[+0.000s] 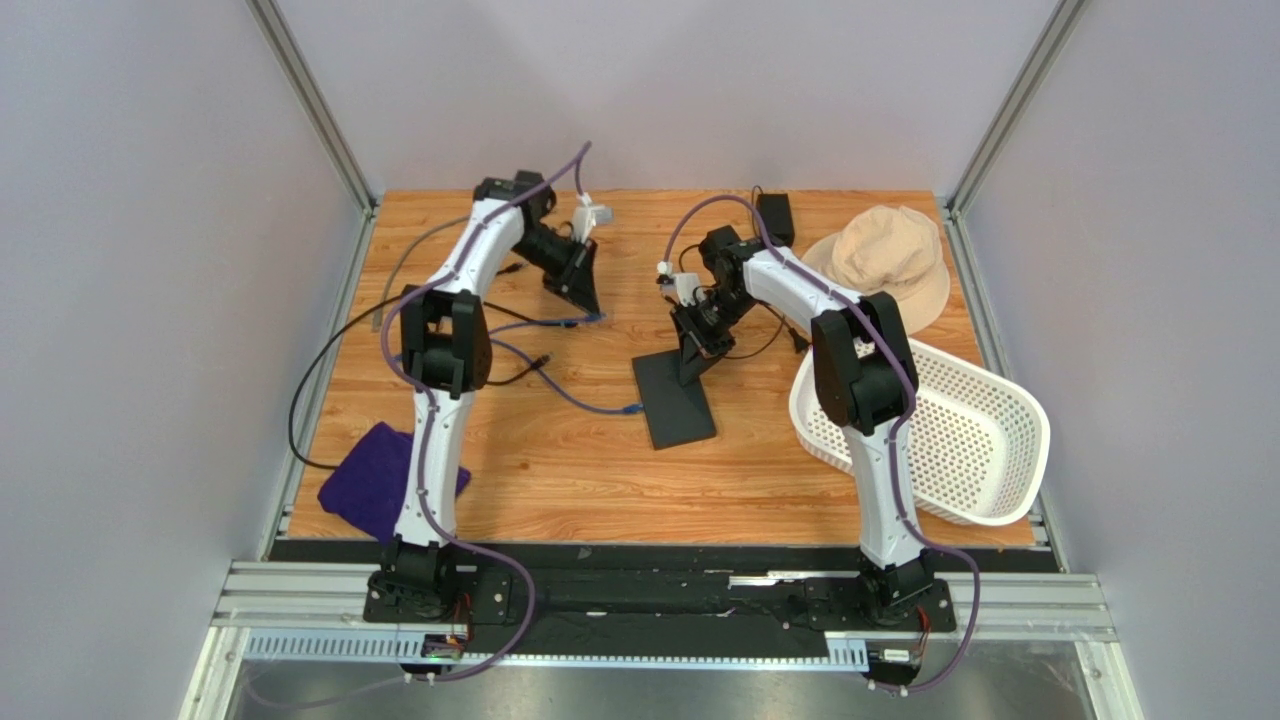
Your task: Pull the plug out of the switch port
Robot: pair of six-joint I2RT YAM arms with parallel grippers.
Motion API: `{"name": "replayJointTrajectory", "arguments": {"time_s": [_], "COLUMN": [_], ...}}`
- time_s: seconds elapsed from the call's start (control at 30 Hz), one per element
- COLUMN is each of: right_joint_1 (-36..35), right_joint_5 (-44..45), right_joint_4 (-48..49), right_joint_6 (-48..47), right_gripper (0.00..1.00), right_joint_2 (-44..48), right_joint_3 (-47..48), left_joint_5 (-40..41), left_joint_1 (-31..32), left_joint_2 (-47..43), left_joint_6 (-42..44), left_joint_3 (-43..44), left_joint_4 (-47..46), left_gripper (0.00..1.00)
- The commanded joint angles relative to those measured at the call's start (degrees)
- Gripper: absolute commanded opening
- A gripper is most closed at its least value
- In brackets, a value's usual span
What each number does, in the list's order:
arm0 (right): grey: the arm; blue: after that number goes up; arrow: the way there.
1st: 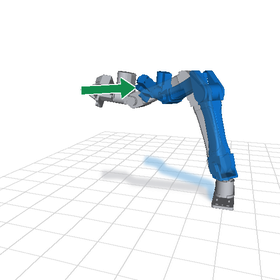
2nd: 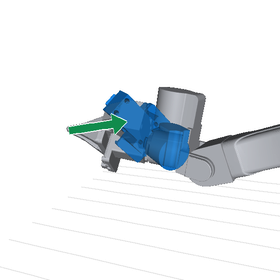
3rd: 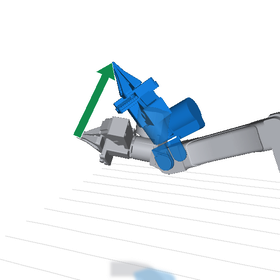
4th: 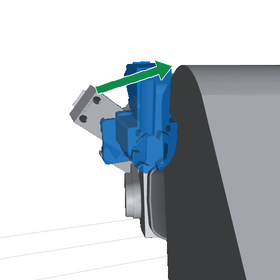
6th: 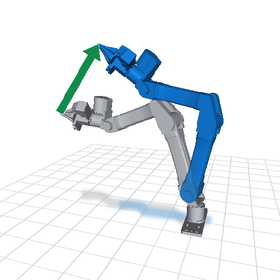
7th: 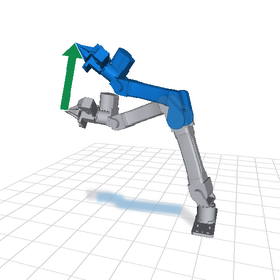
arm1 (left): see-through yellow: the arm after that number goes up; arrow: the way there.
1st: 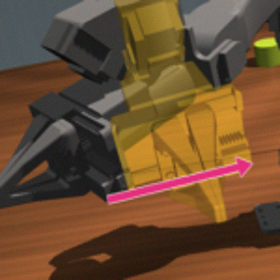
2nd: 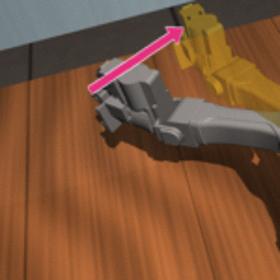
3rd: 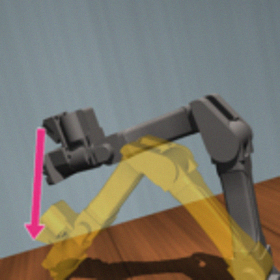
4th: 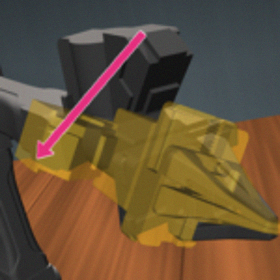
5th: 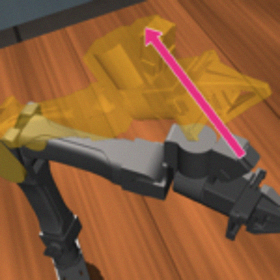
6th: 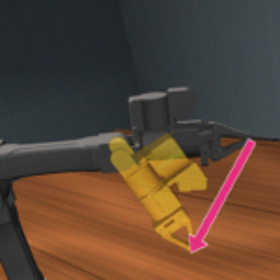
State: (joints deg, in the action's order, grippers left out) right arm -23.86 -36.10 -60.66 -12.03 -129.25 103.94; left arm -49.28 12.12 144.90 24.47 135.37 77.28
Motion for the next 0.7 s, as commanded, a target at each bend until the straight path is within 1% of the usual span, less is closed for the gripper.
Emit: {"name": "replayJointTrajectory", "arguments": {"time_s": [0.0, 0.07, 0.1, 0.13, 0.2, 0.23, 0.3, 0.33, 0.37, 0.4, 0.43, 0.5, 0.53, 0.57, 0.6, 0.63, 0.67], "right_joint_1": [-0.14, -0.22, -0.23, -0.23, -0.4, -0.4, -0.49, -0.49, -0.49, -0.49, -0.49, -0.49, -0.58, -0.49, -0.49, -0.58, -0.49], "right_joint_5": [7.35, 7.44, 7.53, 7.62, 7.8, 7.97, 8.15, 8.23, 8.24, 8.5, 8.67, 8.94, 8.94, 8.85, 8.85, 8.85, 8.76], "right_joint_4": [2.83, 2.83, 2.92, 2.83, 2.83, 2.83, 2.83, 2.83, 2.83, 2.83, 2.83, 2.83, 2.83, 2.83, 2.83, 2.92, 2.83], "right_joint_6": [-2.21, -2.38, -2.38, -2.56, -2.56, -2.56, -2.73, -2.91, -3.0, -3.08, -3.35, -3.52, -3.7, -3.7, -3.79, -3.7, -3.61], "right_gripper": [0.0, 0.0, 0.0, 0.0, 0.0, 0.0, 0.0, 0.0, 0.0, 0.0, 0.0, 0.0, 0.0, 0.0, 0.0, 0.0, 0.0], "right_joint_2": [-2.67, -2.67, -2.67, -2.5, -2.41, -2.32, -2.15, -1.97, -1.88, -1.79, -1.53, -1.18, -1.09, -1.0, -0.74, -0.65, -0.48], "right_joint_3": [0.21, 0.3, 0.3, 0.38, 0.47, 0.47, 0.47, 0.39, 0.39, 0.3, 0.3, -0.05, -0.14, -0.14, -0.05, 0.21, 0.38], "left_joint_5": [12.69, 17.78, 18.94, 19.91, 22.11, 22.81, 26.32, 27.64, 29.31, 29.67, 29.94, 31.34, 31.52, 29.26, 27.06, 21.3, 18.28], "left_joint_1": [-2.8, -3.5, -3.68, -3.68, -3.68, -3.68, -3.68, -3.68, -3.68, -3.68, -3.68, -3.68, -3.68, -3.68, -3.68, -3.68, -3.6], "left_joint_2": [-2.51, -5.05, -5.85, -6.47, -6.21, -5.77, -3.93, -3.31, -3.4, -3.66, -4.27, -6.64, -8.3, -9.36, -10.5, -13.65, -15.33], "left_joint_6": [-0.4, 0.58, 1.36, 2.07, 3.3, 3.3, 1.47, 0.59, -1.16, -1.96, -2.93, -7.75, -9.86, -13.19, -14.61, -16.1, -18.82], "left_joint_3": [9.73, 9.13, 8.51, 7.9, 8.76, 10.68, 12.37, 12.9, 12.81, 12.64, 11.51, 10.01, 9.83, 9.56, 7.12, 4.84, 1.94], "left_joint_4": [-7.1, -12.73, -19.03, -21.61, -27.32, -28.75, -32.96, -34.63, -37.43, -38.5, -39.56, -42.03, -42.21, -40.99, -40.45, -40.28, -40.62], "left_gripper": [0.0, 0.0, 0.0, 0.0, 0.0, 0.0, 0.0, 0.05, 0.2, 0.32, 0.49, 0.59, 0.61, 0.61, 0.62, 0.62, 0.63]}}
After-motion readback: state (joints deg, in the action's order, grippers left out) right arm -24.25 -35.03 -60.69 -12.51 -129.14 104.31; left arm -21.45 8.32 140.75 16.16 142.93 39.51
